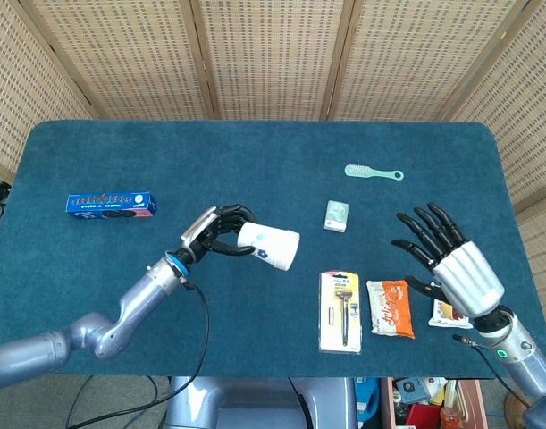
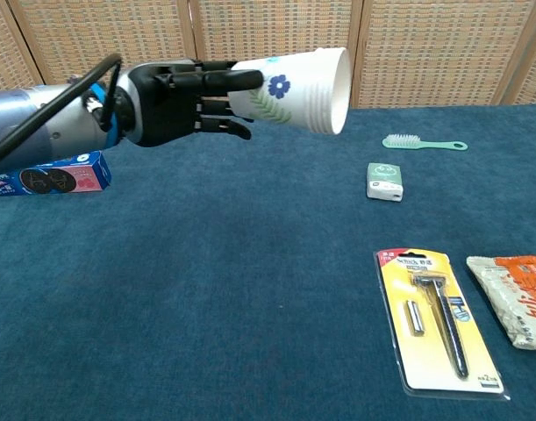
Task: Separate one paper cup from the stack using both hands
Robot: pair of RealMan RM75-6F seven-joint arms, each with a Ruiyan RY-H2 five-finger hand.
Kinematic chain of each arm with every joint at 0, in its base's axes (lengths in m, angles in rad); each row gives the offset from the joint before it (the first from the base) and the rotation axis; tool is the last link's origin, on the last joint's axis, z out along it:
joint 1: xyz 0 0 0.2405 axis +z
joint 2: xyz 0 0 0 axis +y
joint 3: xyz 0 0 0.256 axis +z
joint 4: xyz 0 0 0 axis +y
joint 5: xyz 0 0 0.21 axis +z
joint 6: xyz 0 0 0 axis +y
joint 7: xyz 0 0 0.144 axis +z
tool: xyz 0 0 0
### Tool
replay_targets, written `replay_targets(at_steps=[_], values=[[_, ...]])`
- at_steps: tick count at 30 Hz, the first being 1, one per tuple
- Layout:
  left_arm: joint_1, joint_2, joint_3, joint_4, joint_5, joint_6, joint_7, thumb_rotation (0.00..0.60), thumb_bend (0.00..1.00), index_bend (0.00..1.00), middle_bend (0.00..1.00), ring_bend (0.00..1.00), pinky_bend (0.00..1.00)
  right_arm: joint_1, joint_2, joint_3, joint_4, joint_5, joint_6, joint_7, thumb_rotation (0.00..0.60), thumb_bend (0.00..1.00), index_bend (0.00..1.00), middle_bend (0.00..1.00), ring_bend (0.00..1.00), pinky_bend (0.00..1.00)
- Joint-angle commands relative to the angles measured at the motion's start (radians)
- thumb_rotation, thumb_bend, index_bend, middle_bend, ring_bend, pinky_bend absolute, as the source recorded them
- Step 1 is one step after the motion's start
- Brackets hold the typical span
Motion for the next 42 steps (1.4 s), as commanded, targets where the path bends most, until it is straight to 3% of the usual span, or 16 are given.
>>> replay_targets(at_steps=[1, 10, 25, 33, 42], values=[[-0.039, -0.042, -0.029, 0.027, -0.041, -0.028, 0.028, 0.600, 0.10, 0.50, 0.49, 0.51, 0.48, 0.049, 0.000, 0.017, -0.014, -0.009, -0.035, 0.005, 0.600, 0.09, 0.36, 0.19, 0.05, 0.01], [-0.103, -0.117, -0.063, 0.076, -0.101, -0.077, 0.076, 0.600, 0.10, 0.50, 0.49, 0.51, 0.48, 0.157, -0.028, 0.026, -0.050, -0.026, -0.124, -0.025, 0.600, 0.17, 0.43, 0.19, 0.05, 0.04], [-0.114, -0.179, -0.087, 0.122, -0.136, -0.128, 0.086, 0.600, 0.11, 0.50, 0.49, 0.51, 0.48, 0.301, -0.137, 0.014, 0.011, -0.044, -0.214, -0.087, 0.600, 0.30, 0.48, 0.20, 0.06, 0.06], [-0.105, -0.189, -0.092, 0.131, -0.120, -0.140, 0.090, 0.600, 0.12, 0.50, 0.49, 0.51, 0.48, 0.312, -0.167, -0.006, 0.049, -0.034, -0.188, -0.089, 0.600, 0.36, 0.52, 0.07, 0.06, 0.08], [-0.099, -0.199, -0.101, 0.140, -0.117, -0.156, 0.095, 0.600, 0.12, 0.50, 0.49, 0.51, 0.48, 0.323, -0.190, -0.024, 0.083, -0.029, -0.151, -0.082, 0.600, 0.45, 0.57, 0.06, 0.06, 0.09]])
